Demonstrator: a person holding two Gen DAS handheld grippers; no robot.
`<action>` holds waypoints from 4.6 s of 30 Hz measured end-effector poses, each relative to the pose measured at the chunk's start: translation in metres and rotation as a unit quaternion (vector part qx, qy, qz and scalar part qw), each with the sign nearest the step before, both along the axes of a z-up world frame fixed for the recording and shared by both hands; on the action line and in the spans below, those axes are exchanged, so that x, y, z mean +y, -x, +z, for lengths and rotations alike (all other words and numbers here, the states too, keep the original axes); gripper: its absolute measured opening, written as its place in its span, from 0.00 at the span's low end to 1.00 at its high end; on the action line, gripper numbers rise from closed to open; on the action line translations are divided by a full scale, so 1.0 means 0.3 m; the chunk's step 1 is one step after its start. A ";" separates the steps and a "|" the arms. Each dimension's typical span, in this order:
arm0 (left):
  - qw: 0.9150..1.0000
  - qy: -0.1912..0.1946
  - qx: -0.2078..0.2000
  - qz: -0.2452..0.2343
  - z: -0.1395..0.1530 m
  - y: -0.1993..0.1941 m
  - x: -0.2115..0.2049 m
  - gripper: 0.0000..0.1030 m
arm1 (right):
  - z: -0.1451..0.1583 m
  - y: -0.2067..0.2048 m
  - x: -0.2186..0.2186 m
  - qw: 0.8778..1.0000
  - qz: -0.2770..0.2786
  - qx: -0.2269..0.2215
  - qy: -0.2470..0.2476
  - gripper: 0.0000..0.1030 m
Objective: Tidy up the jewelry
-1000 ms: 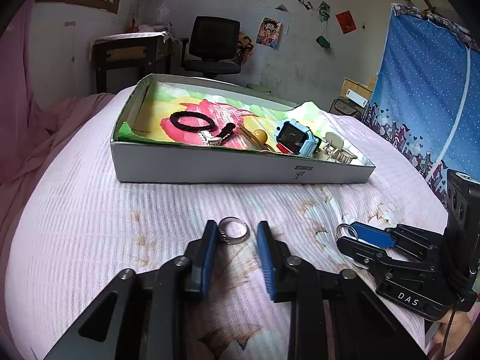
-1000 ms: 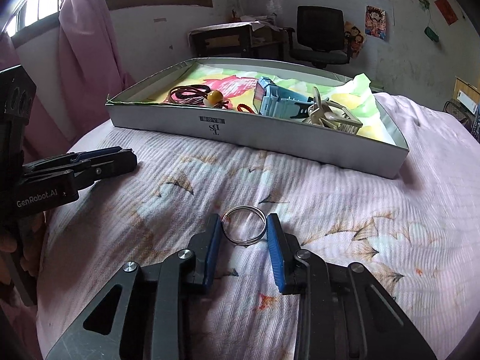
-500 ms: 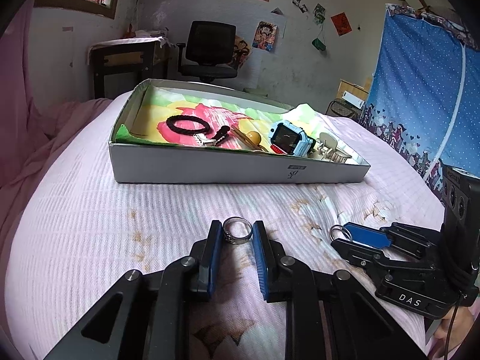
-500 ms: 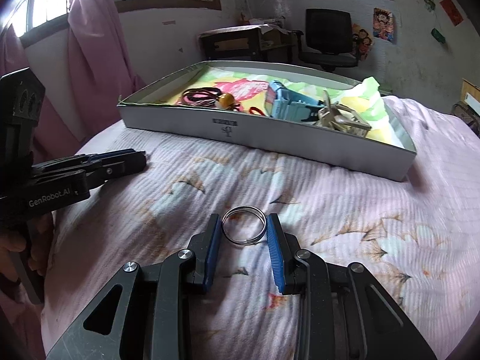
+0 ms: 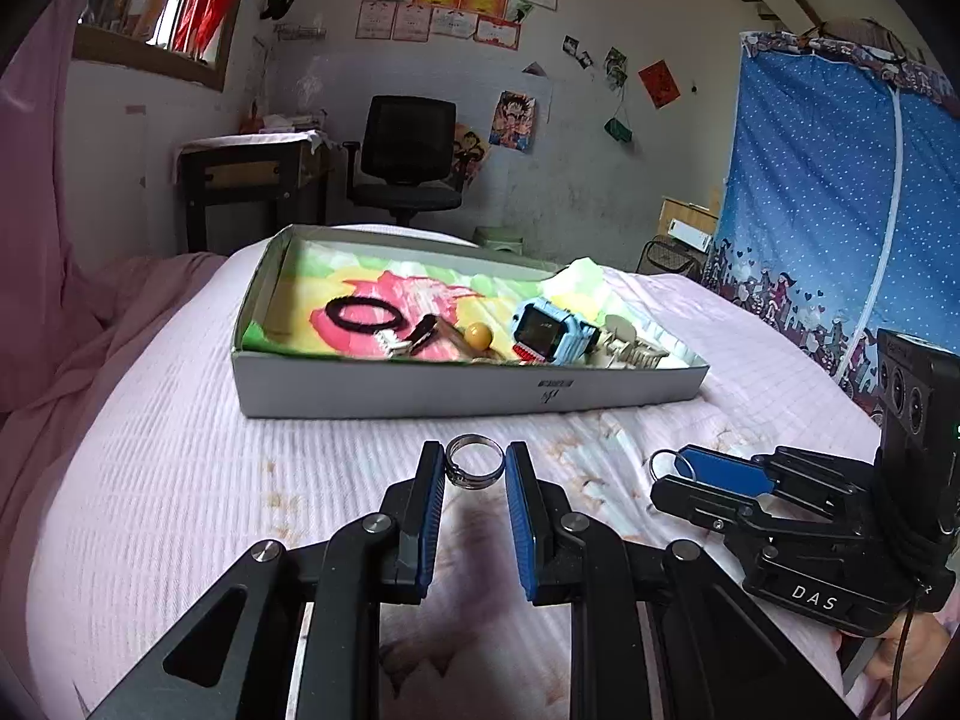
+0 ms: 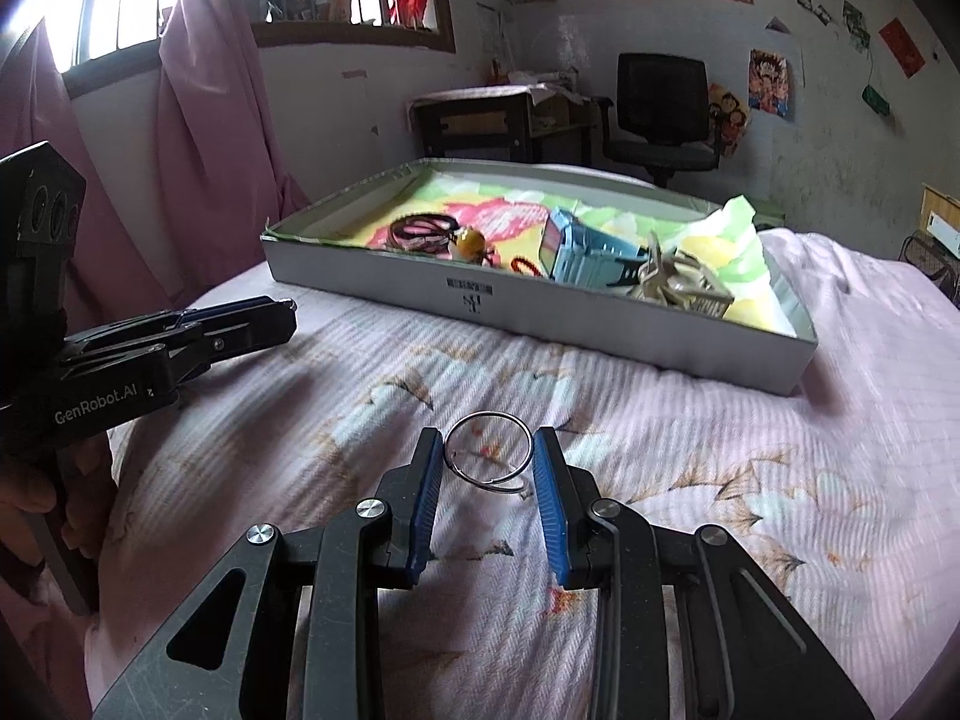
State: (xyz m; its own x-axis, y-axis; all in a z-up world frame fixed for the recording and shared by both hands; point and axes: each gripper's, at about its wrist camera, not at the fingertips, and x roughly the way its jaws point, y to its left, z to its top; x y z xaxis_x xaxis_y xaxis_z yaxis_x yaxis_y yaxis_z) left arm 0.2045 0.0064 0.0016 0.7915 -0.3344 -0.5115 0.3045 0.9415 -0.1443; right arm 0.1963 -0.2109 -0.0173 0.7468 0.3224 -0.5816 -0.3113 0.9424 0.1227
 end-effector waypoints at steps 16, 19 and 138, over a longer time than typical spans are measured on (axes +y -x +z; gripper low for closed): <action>0.995 0.034 -0.060 0.075 0.177 -0.158 0.025 0.19 | 0.146 -0.136 -0.067 0.996 -0.030 -0.073 -0.050 0.26; 0.994 0.036 -0.057 0.082 0.166 -0.187 0.030 0.19 | 0.166 -0.180 -0.060 0.994 -0.042 -0.080 -0.065 0.26; 0.984 0.033 -0.080 0.153 0.067 0.320 0.082 0.99 | 0.177 0.220 -0.139 0.982 -0.153 -0.104 -0.038 0.98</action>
State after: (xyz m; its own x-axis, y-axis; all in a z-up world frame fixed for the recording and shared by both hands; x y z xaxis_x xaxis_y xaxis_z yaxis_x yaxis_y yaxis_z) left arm 0.1084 0.0309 0.0218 0.9288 -0.0961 -0.3579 0.0313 0.9827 -0.1825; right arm 0.1303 -0.2526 0.0358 0.9155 0.1021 -0.3892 -0.0415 0.9861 0.1609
